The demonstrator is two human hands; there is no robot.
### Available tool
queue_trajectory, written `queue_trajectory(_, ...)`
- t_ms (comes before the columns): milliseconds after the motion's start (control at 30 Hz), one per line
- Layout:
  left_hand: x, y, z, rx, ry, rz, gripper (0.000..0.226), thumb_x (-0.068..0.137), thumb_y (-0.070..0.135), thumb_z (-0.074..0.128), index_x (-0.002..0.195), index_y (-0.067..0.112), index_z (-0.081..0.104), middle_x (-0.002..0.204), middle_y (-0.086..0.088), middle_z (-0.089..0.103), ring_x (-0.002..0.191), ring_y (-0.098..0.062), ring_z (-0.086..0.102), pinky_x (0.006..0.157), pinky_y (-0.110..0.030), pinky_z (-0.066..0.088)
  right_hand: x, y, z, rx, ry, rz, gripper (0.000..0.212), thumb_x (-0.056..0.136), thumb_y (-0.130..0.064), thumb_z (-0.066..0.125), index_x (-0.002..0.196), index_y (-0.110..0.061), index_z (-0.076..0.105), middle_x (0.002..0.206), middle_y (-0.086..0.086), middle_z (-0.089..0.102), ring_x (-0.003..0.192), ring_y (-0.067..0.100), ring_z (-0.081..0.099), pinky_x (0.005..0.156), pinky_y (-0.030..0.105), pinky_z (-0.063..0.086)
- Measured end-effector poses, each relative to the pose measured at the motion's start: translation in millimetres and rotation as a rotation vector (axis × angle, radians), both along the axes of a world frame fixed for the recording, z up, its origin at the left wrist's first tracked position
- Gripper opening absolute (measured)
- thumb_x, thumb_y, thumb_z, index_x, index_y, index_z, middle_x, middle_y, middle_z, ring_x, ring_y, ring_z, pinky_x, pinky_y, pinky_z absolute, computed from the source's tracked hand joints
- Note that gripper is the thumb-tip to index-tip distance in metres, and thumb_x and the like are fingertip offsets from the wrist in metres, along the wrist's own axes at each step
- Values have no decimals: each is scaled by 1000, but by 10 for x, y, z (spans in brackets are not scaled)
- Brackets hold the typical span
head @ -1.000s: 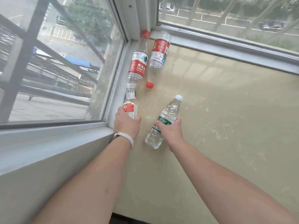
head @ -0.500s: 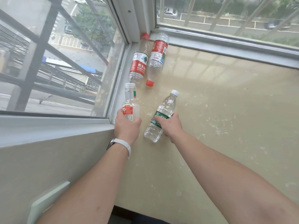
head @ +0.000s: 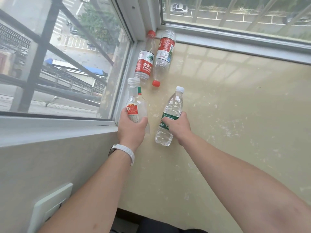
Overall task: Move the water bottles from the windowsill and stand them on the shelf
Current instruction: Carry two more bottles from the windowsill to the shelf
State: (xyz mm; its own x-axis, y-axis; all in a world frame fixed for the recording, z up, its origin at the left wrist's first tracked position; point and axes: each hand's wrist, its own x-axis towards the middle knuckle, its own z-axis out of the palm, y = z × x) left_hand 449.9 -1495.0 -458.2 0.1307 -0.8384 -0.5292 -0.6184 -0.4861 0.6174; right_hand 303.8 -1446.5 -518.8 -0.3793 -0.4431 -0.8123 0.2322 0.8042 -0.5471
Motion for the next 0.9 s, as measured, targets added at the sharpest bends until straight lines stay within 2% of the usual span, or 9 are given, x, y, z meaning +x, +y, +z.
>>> queue_trajectory(67,-41,5,88,-4,32,-26,38,83,24,74,101,41,45,92,16,64,79,-3,63,58,-10,41,-51,19,119,-35,21,22,52,68,-33,75,110,-22,45,94,-4,64,83,16,65,77,38,56)
queue_trajectory(167,-100,27,272,-12,91,-60,46,85,21,75,113,41,44,95,17,65,82,0,64,59,-5,43,-131,66,366,-84,90,80,50,69,-32,74,108,-22,45,95,-5,64,83,13,64,75,36,55)
queue_trajectory(267,-149,46,488,-40,122,-86,48,85,24,75,123,36,48,99,17,67,87,-1,66,67,-12,48,-223,140,674,-142,160,134,47,69,-33,74,106,-25,45,97,-8,64,84,9,63,73,33,53)
queue_trajectory(433,-176,108,889,-115,201,-89,73,83,28,78,146,25,42,115,10,67,102,-8,66,90,-26,51,-376,359,1312,-259,271,178,47,70,-30,76,106,-31,45,96,-19,60,82,-6,58,63,22,44)
queue_trajectory(500,-151,170,1054,-146,223,-97,72,81,30,79,144,27,44,116,11,68,103,-7,66,90,-28,52,-435,479,1582,-308,278,154,49,72,-28,77,107,-34,44,95,-22,58,79,-13,56,59,14,39)
queue_trajectory(600,-89,296,1323,-180,242,-108,59,81,29,79,133,31,51,108,16,68,92,6,65,81,-21,51,-505,672,1972,-386,289,117,54,73,-26,78,111,-38,41,98,-24,56,77,-21,53,59,7,38)
queue_trajectory(733,-43,516,1689,-218,312,-122,56,84,27,78,133,29,52,105,14,67,94,-6,65,83,-26,50,-573,922,2441,-525,267,44,54,74,-20,81,111,-38,47,102,-17,61,79,-14,57,67,12,45)
queue_trajectory(800,-41,639,1876,-256,349,-135,52,85,25,78,130,27,55,98,16,65,88,-4,64,84,-27,51,-589,1056,2667,-593,259,7,53,75,-16,81,111,-37,48,102,-15,62,78,-13,58,65,7,45)
queue_trajectory(900,-32,836,2142,-288,410,-162,52,86,24,78,131,29,52,89,23,65,85,4,64,88,-28,51,-580,1279,2971,-687,272,-32,54,75,-14,81,116,-32,50,102,-12,63,77,-12,58,65,7,45)
